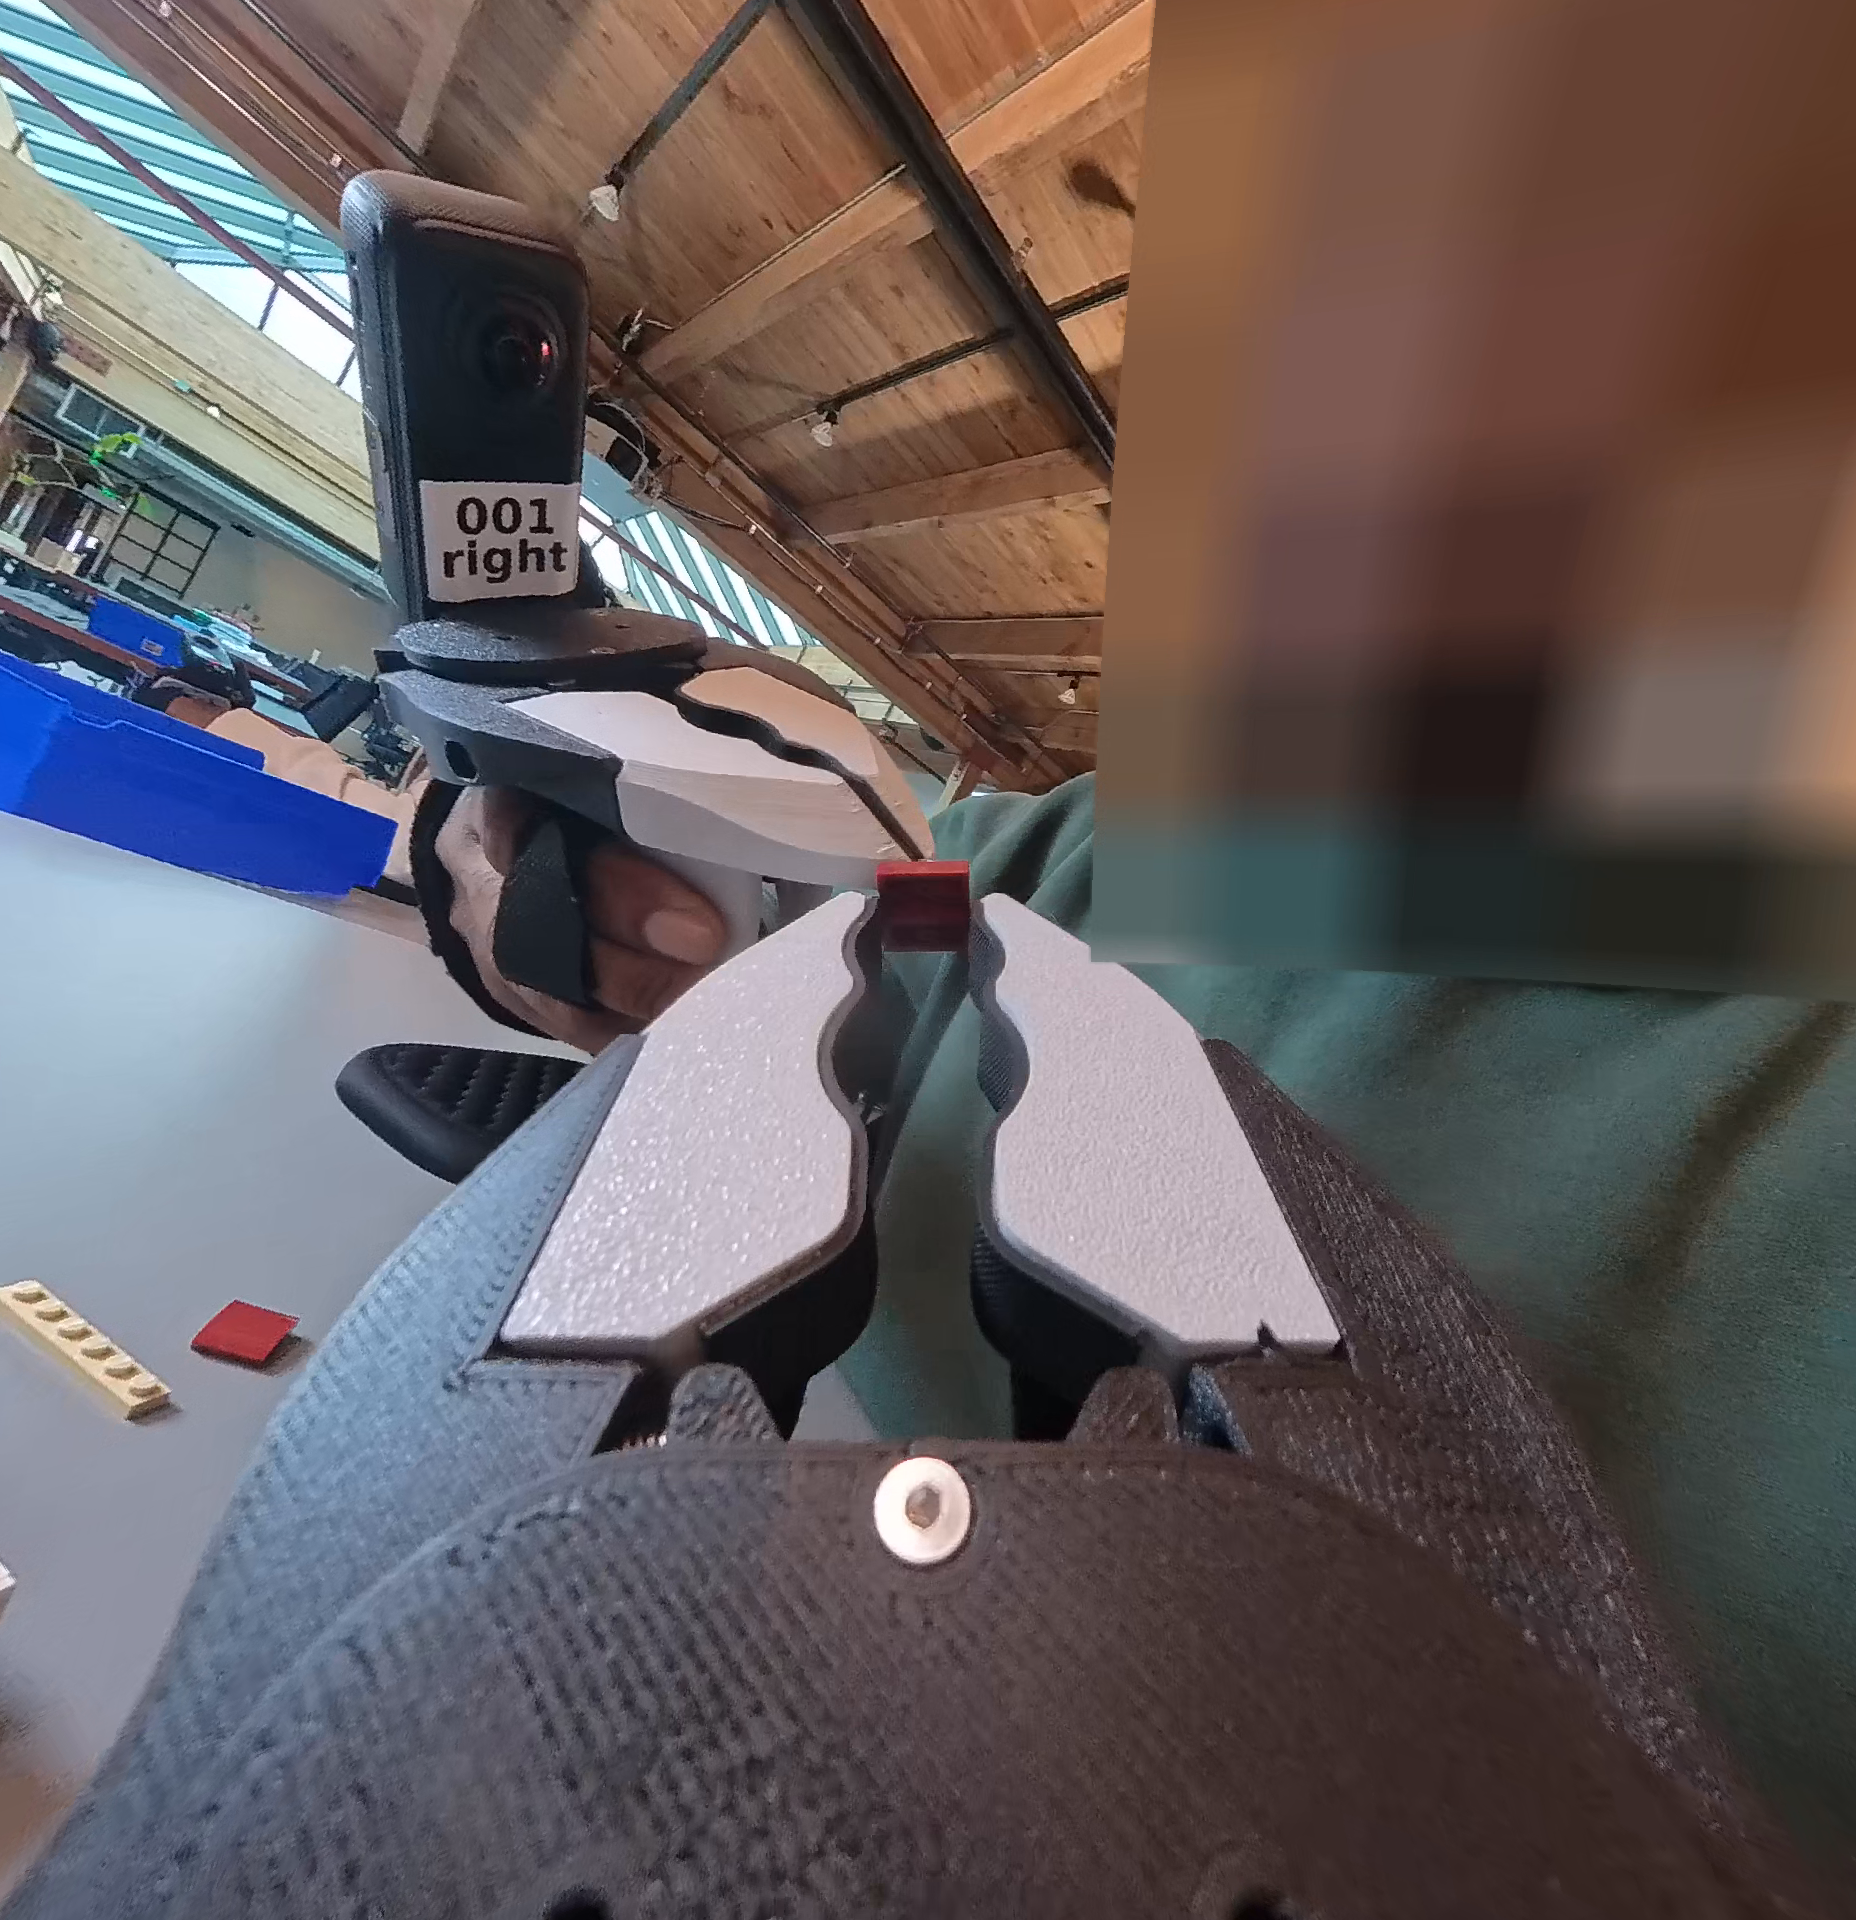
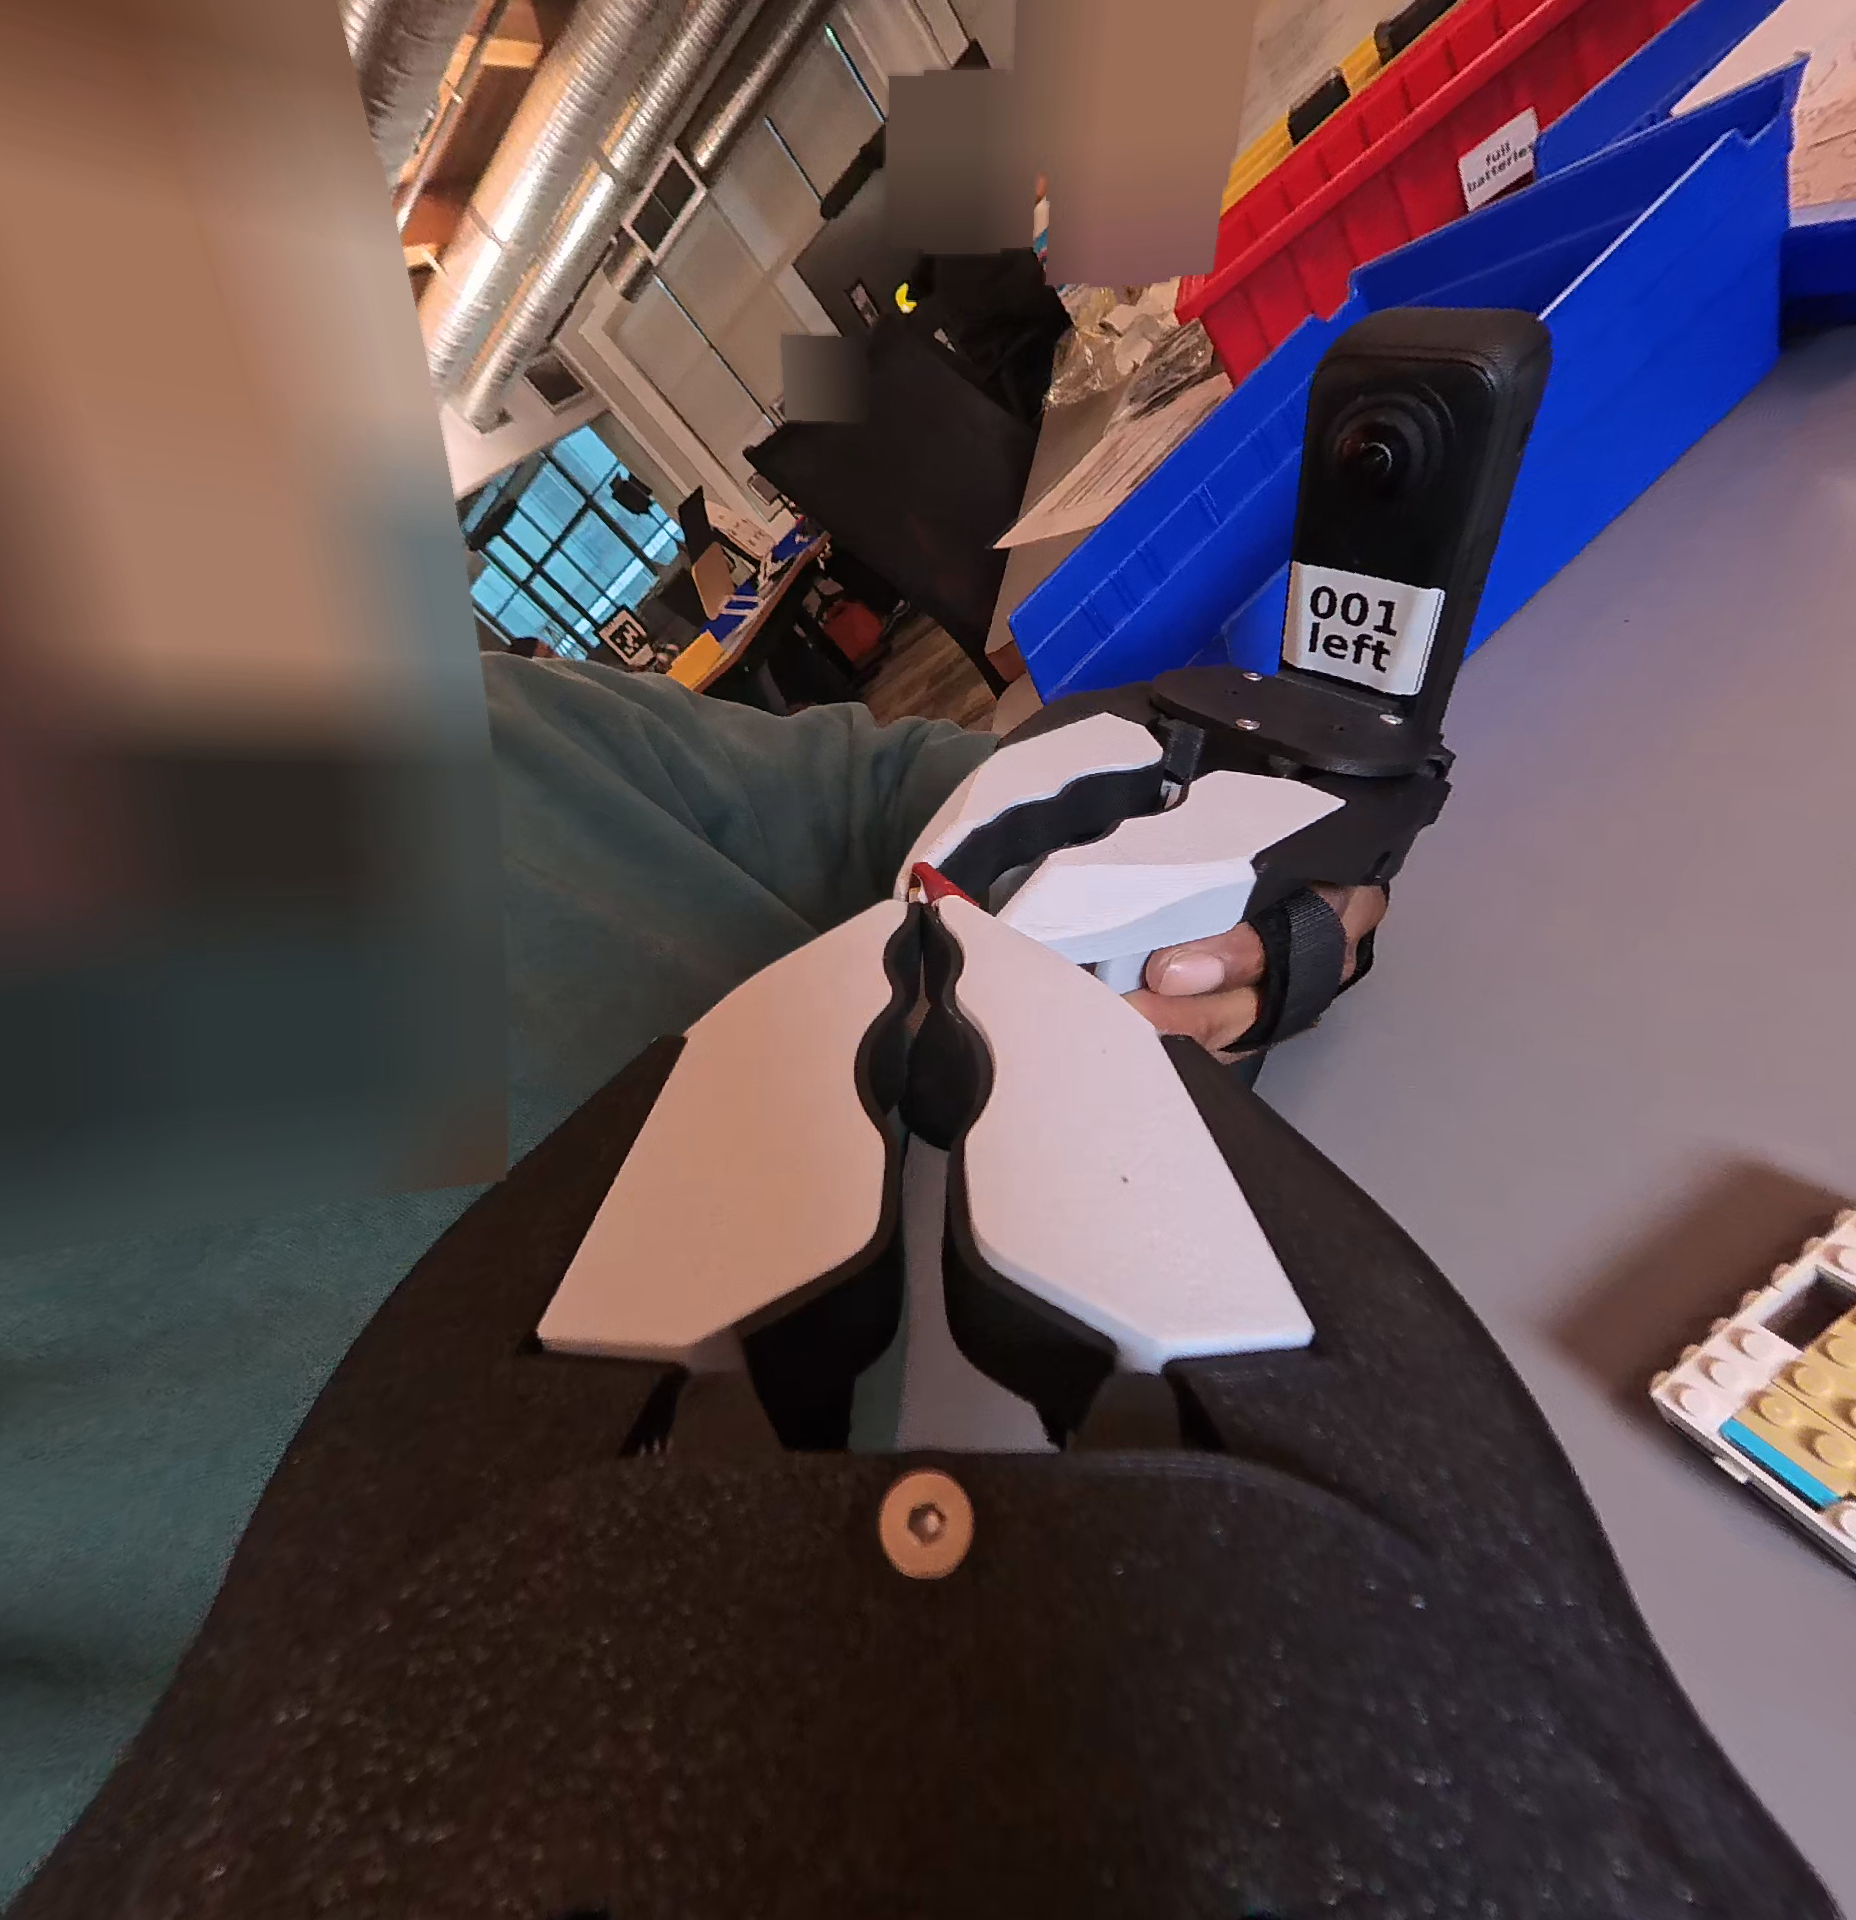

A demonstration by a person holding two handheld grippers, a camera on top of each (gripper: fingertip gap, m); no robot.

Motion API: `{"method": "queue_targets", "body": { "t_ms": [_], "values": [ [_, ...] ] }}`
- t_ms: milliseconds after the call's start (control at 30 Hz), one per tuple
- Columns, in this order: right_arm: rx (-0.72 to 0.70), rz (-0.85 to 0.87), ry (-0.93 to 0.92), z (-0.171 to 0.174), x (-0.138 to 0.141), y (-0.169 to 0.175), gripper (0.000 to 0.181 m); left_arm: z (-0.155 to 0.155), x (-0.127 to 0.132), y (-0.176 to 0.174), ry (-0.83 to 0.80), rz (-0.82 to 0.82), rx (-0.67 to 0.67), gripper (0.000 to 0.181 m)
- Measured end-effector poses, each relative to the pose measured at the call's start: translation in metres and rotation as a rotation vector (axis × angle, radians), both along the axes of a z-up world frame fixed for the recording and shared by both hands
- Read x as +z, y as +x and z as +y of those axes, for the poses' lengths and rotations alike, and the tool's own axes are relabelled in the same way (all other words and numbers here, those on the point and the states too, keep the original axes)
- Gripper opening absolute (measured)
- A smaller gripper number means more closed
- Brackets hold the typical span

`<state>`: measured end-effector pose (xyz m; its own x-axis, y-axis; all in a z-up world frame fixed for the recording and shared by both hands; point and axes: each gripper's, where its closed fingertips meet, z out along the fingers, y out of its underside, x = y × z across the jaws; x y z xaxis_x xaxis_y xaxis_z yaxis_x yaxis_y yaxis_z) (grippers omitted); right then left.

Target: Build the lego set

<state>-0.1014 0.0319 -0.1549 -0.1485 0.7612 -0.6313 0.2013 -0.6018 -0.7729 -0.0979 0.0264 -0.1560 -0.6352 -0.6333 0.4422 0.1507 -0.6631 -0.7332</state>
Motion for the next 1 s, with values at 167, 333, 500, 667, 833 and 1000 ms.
{"method": "queue_targets", "body": {
  "t_ms": [167, 333, 500, 667, 833, 1000],
  "values": [
    [-0.010, -0.024, 0.021, 0.0002, -0.0014, 0.0000, 0.000, 0.0008, -0.0008, 0.0006, 0.010, 0.004, 0.017, 0.016],
    [-0.017, -0.029, 0.015, 0.0015, -0.0023, 0.0005, 0.000, 0.0021, -0.0019, 0.0014, 0.023, 0.009, 0.038, 0.016],
    [-0.029, -0.035, 0.022, 0.0034, -0.0032, 0.0016, 0.000, 0.0035, -0.0030, 0.0024, 0.039, 0.013, 0.065, 0.016],
    [-0.050, -0.046, 0.055, 0.0058, -0.0047, 0.0029, 0.000, 0.0053, -0.0049, 0.0036, 0.069, 0.020, 0.105, 0.016],
    [-0.070, -0.054, 0.108, 0.0072, -0.0054, 0.0034, 0.000, 0.0065, -0.0057, 0.0039, 0.087, 0.022, 0.130, 0.016],
    [-0.092, -0.057, 0.187, 0.0075, -0.0046, 0.0034, 0.004, 0.0083, -0.0059, 0.0034, 0.094, 0.021, 0.148, 0.016]
  ]
}}
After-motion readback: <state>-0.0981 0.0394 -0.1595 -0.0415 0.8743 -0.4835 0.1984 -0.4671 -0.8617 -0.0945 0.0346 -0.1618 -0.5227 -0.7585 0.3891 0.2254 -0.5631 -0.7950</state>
